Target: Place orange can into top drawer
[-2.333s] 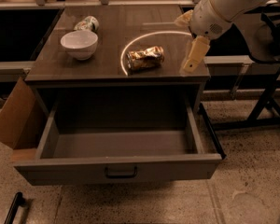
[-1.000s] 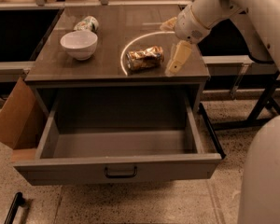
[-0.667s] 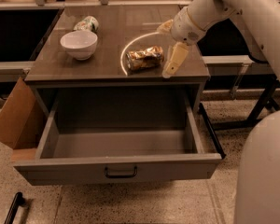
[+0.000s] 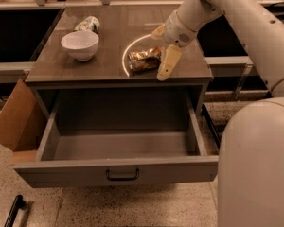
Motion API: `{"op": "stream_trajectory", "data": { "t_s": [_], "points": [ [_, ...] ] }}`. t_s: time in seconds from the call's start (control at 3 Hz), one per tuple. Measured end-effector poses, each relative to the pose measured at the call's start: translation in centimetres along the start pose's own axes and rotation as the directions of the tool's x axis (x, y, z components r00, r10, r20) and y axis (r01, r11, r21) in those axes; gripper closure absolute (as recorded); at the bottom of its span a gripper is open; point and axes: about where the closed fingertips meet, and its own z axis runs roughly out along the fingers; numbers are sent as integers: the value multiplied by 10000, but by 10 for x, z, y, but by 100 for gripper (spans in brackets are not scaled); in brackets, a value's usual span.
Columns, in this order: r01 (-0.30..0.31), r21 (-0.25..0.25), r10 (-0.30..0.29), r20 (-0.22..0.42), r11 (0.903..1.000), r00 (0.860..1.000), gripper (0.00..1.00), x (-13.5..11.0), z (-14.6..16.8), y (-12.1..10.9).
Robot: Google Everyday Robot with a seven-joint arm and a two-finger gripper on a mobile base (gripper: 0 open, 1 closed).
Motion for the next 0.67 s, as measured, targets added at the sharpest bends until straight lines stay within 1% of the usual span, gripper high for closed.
{"op": "stream_trajectory", "data": {
  "t_s": [0.33,0.67],
  "points": [
    [23,-520,-43,-389,9986,9992,1,-5,18,-3],
    [2,-731,-45,-586,9973,9983,24,-6,27,-4]
  ]
}}
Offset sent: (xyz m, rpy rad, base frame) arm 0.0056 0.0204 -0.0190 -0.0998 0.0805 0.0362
